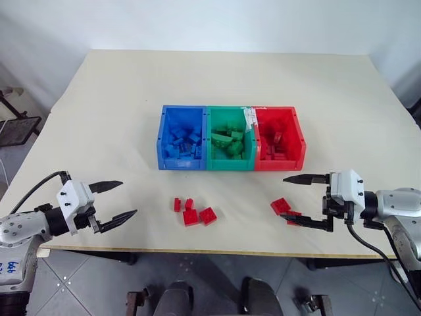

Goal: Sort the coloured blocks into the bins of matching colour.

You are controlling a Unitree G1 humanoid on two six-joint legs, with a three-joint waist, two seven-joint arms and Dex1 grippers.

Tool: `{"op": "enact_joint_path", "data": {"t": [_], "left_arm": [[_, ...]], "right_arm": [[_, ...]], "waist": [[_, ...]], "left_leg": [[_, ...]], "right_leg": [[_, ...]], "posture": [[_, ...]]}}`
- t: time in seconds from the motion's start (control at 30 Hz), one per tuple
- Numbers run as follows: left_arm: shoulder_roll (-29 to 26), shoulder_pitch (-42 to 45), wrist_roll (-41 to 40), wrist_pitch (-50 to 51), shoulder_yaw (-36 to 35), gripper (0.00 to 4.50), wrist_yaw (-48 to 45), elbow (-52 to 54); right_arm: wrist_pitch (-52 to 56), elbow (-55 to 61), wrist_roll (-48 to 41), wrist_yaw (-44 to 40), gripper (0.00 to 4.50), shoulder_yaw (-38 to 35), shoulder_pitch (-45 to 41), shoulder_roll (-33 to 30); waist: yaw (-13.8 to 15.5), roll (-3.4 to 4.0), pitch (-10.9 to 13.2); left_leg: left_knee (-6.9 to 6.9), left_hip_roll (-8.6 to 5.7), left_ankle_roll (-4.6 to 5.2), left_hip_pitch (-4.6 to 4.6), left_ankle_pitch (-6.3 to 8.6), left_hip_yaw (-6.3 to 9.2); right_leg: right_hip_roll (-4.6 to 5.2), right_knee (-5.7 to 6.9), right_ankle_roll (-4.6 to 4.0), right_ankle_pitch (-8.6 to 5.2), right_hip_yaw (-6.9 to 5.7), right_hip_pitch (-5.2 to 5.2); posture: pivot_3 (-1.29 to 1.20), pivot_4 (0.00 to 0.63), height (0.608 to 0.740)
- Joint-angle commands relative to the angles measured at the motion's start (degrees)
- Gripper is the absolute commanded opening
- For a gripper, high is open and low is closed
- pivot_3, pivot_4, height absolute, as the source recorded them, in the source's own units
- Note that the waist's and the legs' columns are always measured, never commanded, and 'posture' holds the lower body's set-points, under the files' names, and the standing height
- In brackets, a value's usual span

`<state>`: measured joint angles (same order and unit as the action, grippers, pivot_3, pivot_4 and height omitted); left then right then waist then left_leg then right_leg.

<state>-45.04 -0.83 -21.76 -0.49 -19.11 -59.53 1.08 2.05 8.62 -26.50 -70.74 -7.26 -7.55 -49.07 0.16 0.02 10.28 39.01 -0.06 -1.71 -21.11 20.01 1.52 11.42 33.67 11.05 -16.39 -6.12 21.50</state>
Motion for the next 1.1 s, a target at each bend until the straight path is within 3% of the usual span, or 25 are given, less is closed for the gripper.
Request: {"op": "enact_joint_path", "data": {"t": [0.03,0.23,0.33,0.47,0.77,0.87,1.1], "left_arm": [[0.70,1.71,0.41,-0.74,0.98,4.46,1.29,1.16],[2.93,4.73,0.97,-0.53,10.35,4.46,-0.62,9.02],[4.40,6.22,1.82,0.00,14.68,4.46,-0.30,11.96],[5.74,7.65,2.34,0.33,19.19,4.46,-0.86,14.02],[5.03,6.47,2.38,-0.08,18.28,4.46,-0.04,13.29],[4.60,5.49,1.96,1.31,18.30,4.50,-0.05,14.37],[4.90,2.84,0.59,2.53,17.57,4.50,0.61,17.68]], "right_arm": [[-1.58,0.58,-0.26,1.11,4.50,-3.32,2.18,0.29],[-5.85,-2.85,2.57,1.50,4.50,-14.20,14.31,-2.31],[-7.47,-5.65,5.85,0.68,4.50,-15.11,17.40,-4.76],[-6.54,-6.04,7.75,-0.20,4.50,-12.15,16.82,-6.85],[0.37,-7.09,12.62,0.73,4.50,2.24,5.33,-5.07],[0.09,-10.43,15.02,1.90,3.86,4.72,2.97,-4.23],[-0.93,-11.16,13.85,1.09,1.71,4.80,2.94,-4.10]], "waist": [[0.06,0.00,0.00],[1.12,-0.01,0.00],[1.21,0.00,0.00],[0.53,0.02,-0.01],[0.01,0.02,-0.01],[0.22,0.01,-0.01],[0.23,-0.12,-0.08]], "left_leg": [[0.00,0.00,0.00,0.00,0.00,0.00],[0.01,-0.01,0.01,-0.01,0.01,-0.03],[0.04,-0.01,0.02,0.03,0.01,-0.15],[0.02,0.04,0.02,0.12,0.01,-0.26],[0.04,0.05,0.02,0.12,0.01,-0.27],[0.05,0.04,0.02,0.09,0.01,-0.24],[0.08,0.05,0.02,0.13,0.01,-0.24]], "right_leg": [[0.00,0.01,0.00,0.00,0.00,0.00],[0.01,-0.02,0.00,0.00,0.00,0.00],[0.01,-0.03,0.00,0.00,0.03,-0.02],[-0.01,-0.01,-0.02,0.00,0.09,-0.02],[-0.01,-0.04,-0.01,0.00,0.11,-0.02],[0.00,-0.04,-0.01,0.00,0.11,-0.02],[-0.01,-0.05,-0.03,0.01,0.11,-0.07]], "posture": [[0.00,0.150,0.740],[0.00,0.150,0.740],[0.00,0.150,0.740],[0.00,0.150,0.740],[0.00,0.150,0.740],[0.00,0.150,0.740],[0.00,0.150,0.740]]}}
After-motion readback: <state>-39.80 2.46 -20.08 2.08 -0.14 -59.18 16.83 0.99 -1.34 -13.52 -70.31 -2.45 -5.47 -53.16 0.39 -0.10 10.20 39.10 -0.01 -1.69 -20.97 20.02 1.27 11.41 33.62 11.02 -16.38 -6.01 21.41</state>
